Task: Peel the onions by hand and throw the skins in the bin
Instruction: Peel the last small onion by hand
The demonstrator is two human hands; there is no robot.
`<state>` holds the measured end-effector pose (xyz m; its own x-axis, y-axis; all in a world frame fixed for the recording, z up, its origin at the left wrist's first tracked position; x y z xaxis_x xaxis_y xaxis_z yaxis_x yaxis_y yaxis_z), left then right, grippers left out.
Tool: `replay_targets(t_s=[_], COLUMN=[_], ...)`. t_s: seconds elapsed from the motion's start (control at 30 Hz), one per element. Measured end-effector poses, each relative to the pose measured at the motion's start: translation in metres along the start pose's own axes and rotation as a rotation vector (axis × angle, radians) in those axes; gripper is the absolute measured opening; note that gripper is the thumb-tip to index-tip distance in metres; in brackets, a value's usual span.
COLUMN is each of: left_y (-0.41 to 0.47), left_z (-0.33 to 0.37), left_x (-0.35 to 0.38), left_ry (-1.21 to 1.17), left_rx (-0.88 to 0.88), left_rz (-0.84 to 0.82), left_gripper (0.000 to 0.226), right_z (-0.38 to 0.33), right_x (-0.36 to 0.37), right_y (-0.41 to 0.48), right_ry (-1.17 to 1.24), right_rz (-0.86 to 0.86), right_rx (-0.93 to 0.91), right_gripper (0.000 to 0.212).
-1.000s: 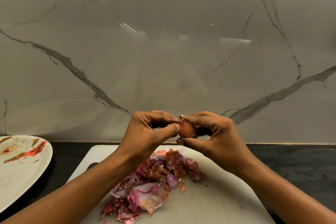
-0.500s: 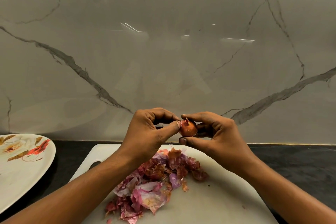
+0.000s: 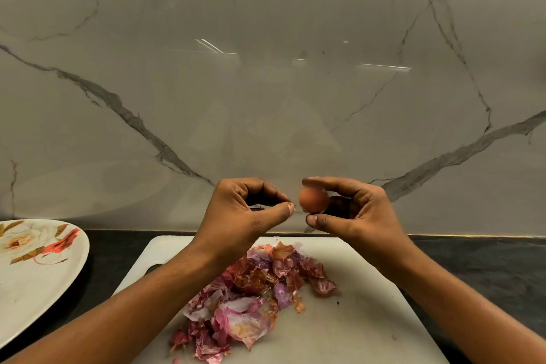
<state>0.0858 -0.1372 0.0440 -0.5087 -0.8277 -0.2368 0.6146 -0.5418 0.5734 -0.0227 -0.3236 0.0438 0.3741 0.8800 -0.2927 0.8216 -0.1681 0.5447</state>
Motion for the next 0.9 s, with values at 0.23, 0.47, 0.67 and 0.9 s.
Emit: replay_targets(t_s=[0.23,0.47,0.67,0.9], left_y=[-0.0025,-0.0011,0.0014,0.0002], left_z=[0.0018,-0.0002,-0.0024,-0.0006], left_x=[0.0015,0.002,0.0012,0.0022], left_ry=[-0.023,-0.02,-0.034,0.035], left_rx=[0.033,0.068,0.087,0.147], left_rz=[-0.072,-0.066,-0.078,-0.083], left_gripper=[0.024,0.026,0.013,0.017], right_z=[-0.0008,-0.0021,-0.002,-0.003], right_x=[0.0061,0.0097,0.0101,0.0095], right_y=[-0.002,-0.0026,-0.0021,-0.0024], right_ry=[-0.1,-0.099,-0.071,-0.067], right_rz=[-0.056,-0.098,-0.091,-0.1], right_rx=[-0.032,-0.027,0.0,0.006], right_gripper=[0.058,0.057,0.057,0.056])
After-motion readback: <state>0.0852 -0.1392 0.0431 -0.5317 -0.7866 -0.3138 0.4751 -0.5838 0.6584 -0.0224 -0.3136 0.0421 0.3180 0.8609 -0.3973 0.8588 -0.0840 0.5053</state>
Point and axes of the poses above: each hand's wrist, its own y-axis towards the middle knuckle, its own x-axis out of the palm, z = x × y, the point moved 3 cm from there along y, towards the middle knuckle, and after that the axes turned 2 degrees about -z, right-handed, at the moved point
